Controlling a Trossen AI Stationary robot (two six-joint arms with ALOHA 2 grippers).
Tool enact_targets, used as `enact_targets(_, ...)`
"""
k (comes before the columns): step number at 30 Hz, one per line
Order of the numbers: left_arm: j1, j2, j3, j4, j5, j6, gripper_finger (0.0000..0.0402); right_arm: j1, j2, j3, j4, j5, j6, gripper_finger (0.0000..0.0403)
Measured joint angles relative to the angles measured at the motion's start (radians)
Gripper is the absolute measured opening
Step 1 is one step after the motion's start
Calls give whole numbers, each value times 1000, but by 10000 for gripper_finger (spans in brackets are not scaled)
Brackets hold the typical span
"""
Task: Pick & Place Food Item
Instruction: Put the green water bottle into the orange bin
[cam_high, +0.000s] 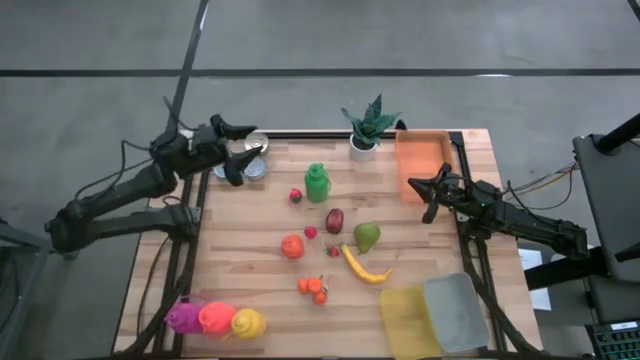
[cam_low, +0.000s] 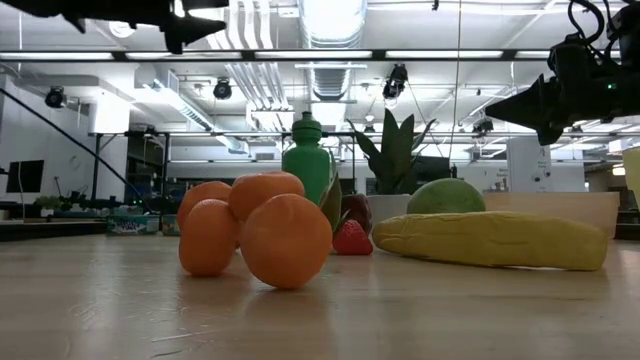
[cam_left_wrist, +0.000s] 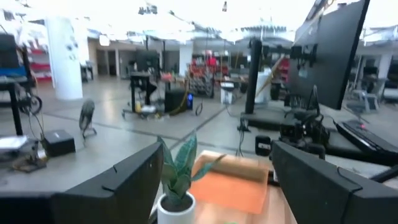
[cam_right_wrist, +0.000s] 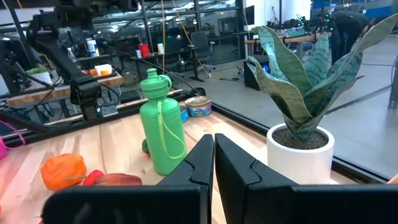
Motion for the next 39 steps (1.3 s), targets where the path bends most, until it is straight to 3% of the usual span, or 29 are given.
enact_targets(5,0,-40,-55,53,0,0,305,0,0,0,0,0,0,13)
enact_targets(26,1,-39,-57,44,-2,-45,305,0,0,0,0,0,0,13)
enact_targets(39,1,-39,-57,-192,-3,-41,305,0,0,0,0,0,0,13)
